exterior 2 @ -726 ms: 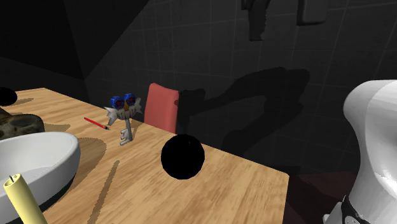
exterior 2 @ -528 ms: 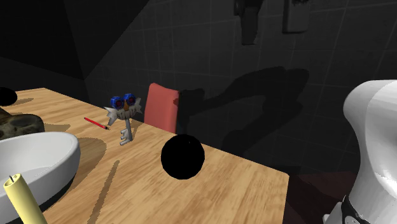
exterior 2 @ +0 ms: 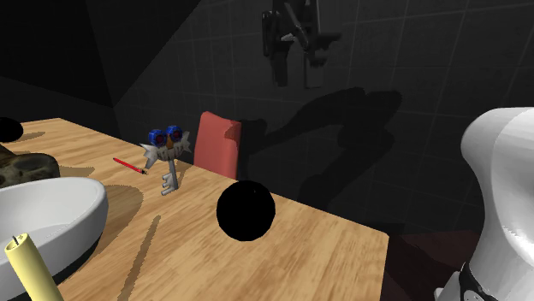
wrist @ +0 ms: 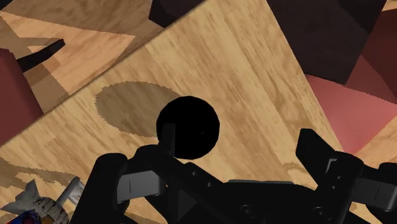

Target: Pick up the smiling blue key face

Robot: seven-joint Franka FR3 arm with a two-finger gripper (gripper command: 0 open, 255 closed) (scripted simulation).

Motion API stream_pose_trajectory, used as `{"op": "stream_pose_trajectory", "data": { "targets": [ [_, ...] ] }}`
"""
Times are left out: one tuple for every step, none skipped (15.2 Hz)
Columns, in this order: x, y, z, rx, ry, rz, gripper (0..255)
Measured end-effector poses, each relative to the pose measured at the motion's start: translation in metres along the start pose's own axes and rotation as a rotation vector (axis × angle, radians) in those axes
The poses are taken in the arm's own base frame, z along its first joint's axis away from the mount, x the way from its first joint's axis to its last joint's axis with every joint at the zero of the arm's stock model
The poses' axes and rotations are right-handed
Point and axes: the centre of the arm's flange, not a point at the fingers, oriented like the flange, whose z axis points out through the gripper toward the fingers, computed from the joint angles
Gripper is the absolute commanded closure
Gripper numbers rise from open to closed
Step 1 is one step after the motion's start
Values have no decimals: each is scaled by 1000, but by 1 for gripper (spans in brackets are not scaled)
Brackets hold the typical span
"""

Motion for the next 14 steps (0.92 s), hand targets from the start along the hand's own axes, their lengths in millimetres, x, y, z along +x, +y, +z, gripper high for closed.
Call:
{"op": "stream_pose_trajectory", "data": {
  "targets": [
    [5, 11, 1, -5, -3, -27, 0],
    [11, 21, 8, -9, -7, -54, 0],
    [14, 34, 10, -13, -9, -79, 0],
    [18, 43, 16, -17, -12, -107, 0],
    [24, 58, 20, -22, -15, -132, 0],
    [30, 69, 21, -27, -18, -159, 0],
    [37, 77, 25, -31, -21, -187, 0],
    [44, 88, 24, -36, -24, -212, 0],
    [48, 97, 27, -40, -27, -239, 0],
    [52, 108, 30, -44, -30, -266, 0],
    [59, 119, 36, -49, -32, -292, 0],
    [67, 128, 38, -53, -36, -319, 0],
    [76, 138, 42, -58, -39, -345, 0],
    [84, 149, 46, -62, -42, -372, 0]
  ]
}}
